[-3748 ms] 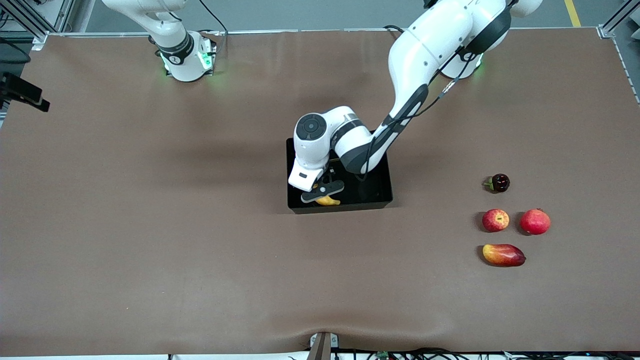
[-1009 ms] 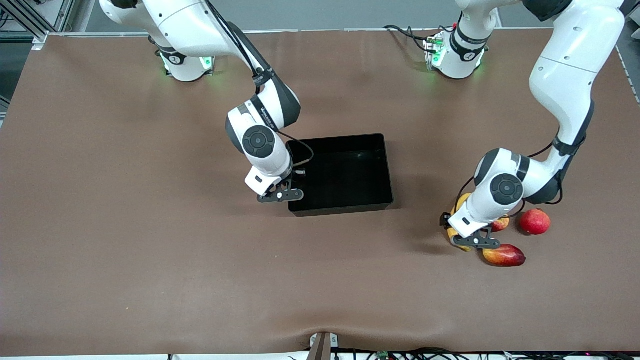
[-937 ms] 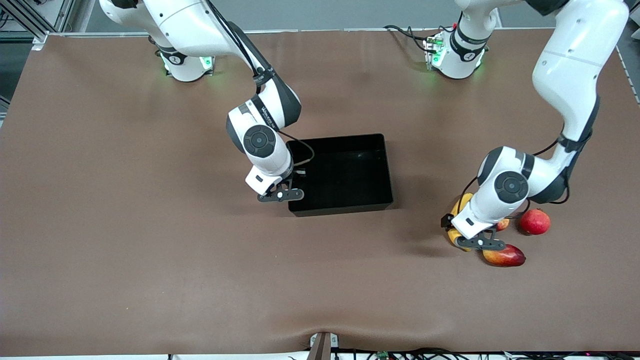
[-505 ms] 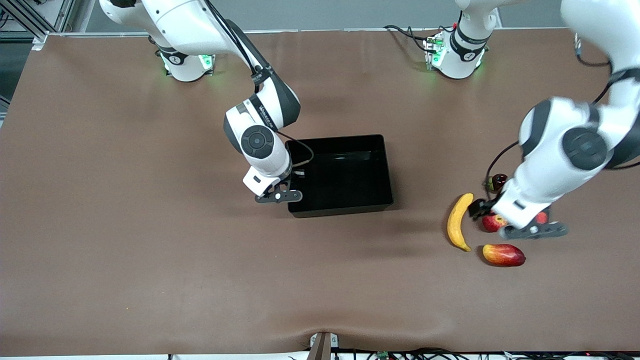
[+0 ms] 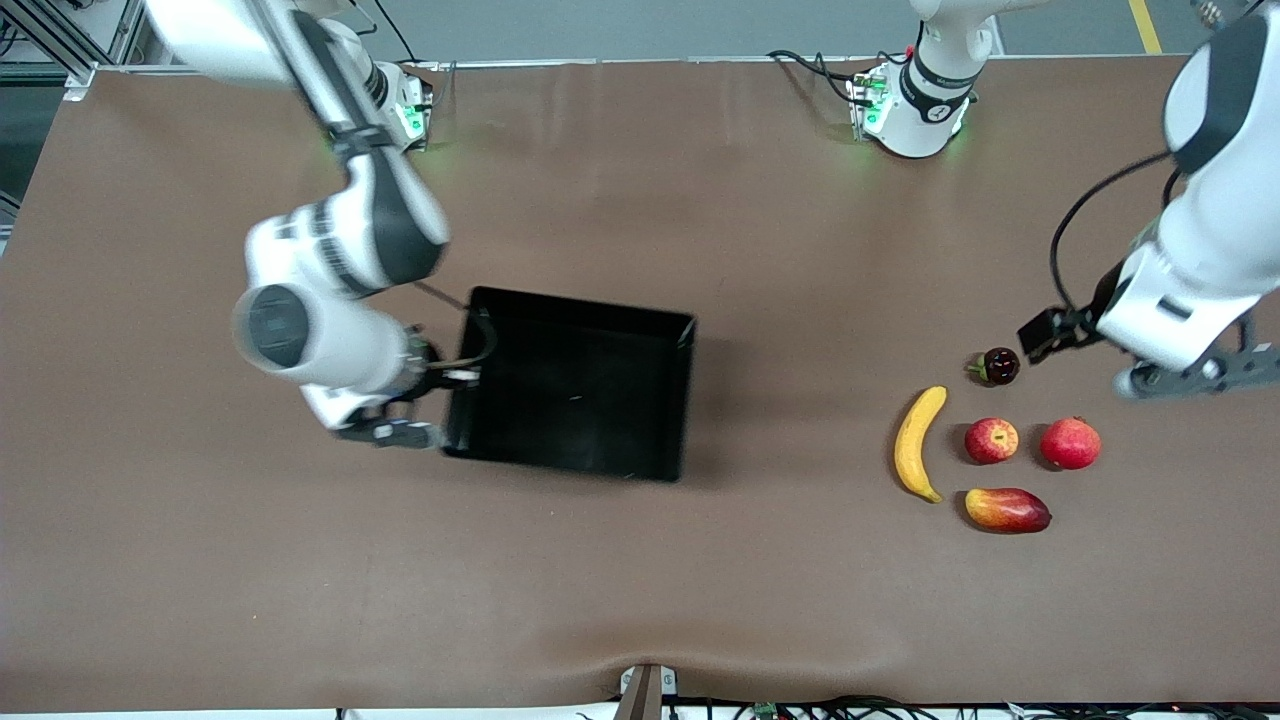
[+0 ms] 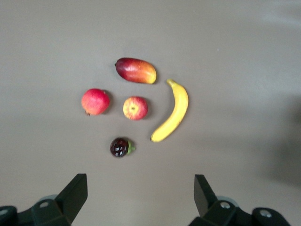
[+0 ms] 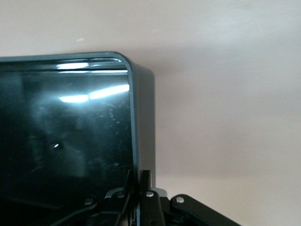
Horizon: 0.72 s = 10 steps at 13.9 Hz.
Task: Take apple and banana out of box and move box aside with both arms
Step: 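Drag the black box away while the left gripper withdraws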
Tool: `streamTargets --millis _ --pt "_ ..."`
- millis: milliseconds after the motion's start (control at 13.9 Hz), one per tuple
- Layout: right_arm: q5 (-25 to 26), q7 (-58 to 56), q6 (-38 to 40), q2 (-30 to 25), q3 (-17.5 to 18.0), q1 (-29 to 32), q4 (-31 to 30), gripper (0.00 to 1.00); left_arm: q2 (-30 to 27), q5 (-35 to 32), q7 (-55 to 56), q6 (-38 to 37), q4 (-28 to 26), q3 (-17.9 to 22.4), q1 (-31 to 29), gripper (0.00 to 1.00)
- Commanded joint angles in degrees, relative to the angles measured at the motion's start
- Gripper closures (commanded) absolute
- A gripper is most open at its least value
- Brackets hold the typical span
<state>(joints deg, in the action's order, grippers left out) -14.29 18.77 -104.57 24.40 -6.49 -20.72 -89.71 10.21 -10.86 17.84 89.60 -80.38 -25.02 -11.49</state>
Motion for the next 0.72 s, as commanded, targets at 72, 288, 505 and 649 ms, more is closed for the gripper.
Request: streamTargets --millis 72,288,505,649 --pt "-1.27 -11.60 3.58 -2.34 1.30 12.51 -2.92 1.00 -7.12 10.30 -2.98 -2.24 -1.88 2.59 -2.05 0.00" --pt "-0.31 -26.11 4.38 -1.81 1.13 21.57 -3.10 1.00 -9.50 12.70 -3.60 -6.09 -2.59 16.36 10.14 0.00" --pt "4.97 -37.09 3.59 -0.42 1.22 30.10 -3.19 1.00 -10.47 13.59 -4.92 -7.86 -2.85 18.95 11.84 0.00" --pt "5.32 -42.04 1.23 1.69 1.22 34.15 -3.19 1.00 -12.14 13.50 -3.87 -7.86 -4.87 18.60 11.67 0.00"
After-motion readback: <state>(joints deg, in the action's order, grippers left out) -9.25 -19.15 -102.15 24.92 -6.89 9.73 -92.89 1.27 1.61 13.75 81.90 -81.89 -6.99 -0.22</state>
